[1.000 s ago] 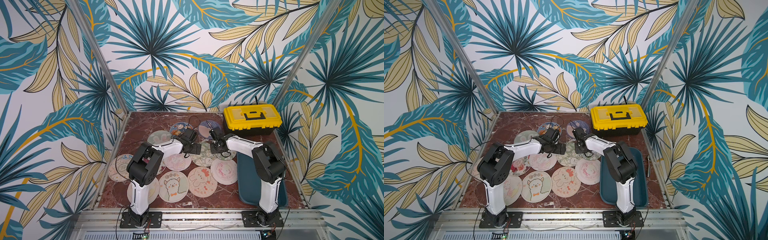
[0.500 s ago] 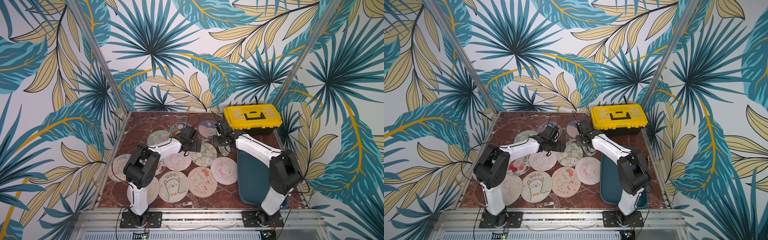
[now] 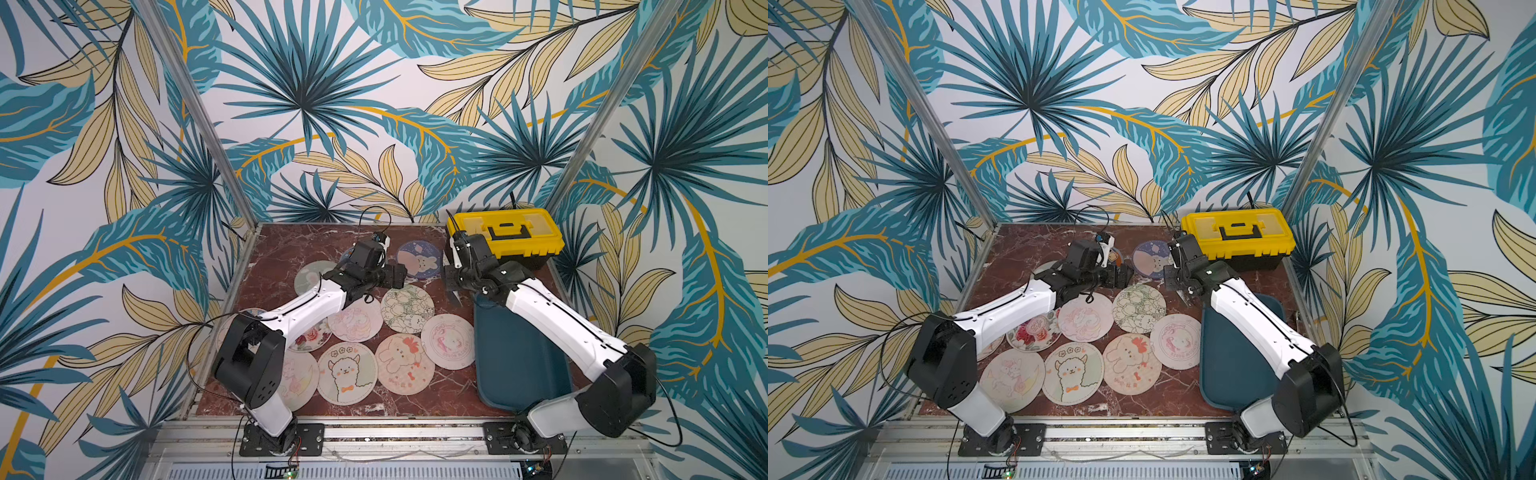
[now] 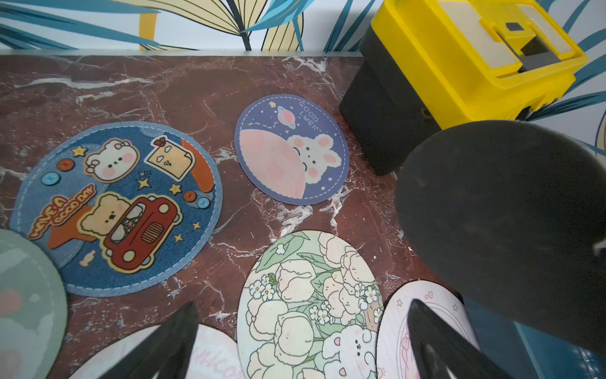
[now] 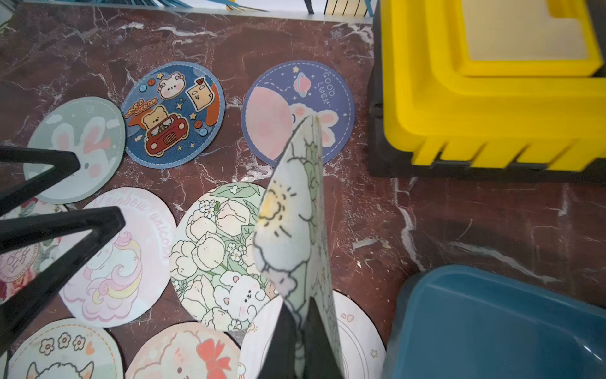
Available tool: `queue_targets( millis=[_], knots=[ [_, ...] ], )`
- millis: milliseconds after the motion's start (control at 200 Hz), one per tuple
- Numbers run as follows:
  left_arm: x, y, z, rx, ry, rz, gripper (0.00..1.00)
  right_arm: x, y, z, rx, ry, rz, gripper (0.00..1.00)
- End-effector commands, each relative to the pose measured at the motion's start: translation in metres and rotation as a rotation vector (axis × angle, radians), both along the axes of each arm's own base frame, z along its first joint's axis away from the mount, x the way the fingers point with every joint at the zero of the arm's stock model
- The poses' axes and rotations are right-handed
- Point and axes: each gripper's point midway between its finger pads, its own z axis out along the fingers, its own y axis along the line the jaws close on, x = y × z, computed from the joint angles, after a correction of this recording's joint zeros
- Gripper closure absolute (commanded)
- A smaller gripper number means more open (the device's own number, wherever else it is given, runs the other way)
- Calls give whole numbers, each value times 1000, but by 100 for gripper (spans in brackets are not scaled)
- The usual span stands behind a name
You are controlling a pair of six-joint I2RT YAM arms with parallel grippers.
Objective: Put the coasters into the storage box
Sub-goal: Pick up the coaster from the center of the board, then place the coaster in the storage box.
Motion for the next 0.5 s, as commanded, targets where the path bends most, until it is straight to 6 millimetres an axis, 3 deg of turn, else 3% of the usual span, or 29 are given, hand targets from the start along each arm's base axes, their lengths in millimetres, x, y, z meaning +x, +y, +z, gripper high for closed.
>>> queue_targets(
  millis=[0, 496],
  knots=[
    [-10, -5, 2, -7, -24, -42, 0, -18, -22, 4, -47, 8, -63, 100],
    [-14, 1, 14, 19, -76, -45, 0, -84, -120, 26, -271, 24, -416, 100]
  ],
)
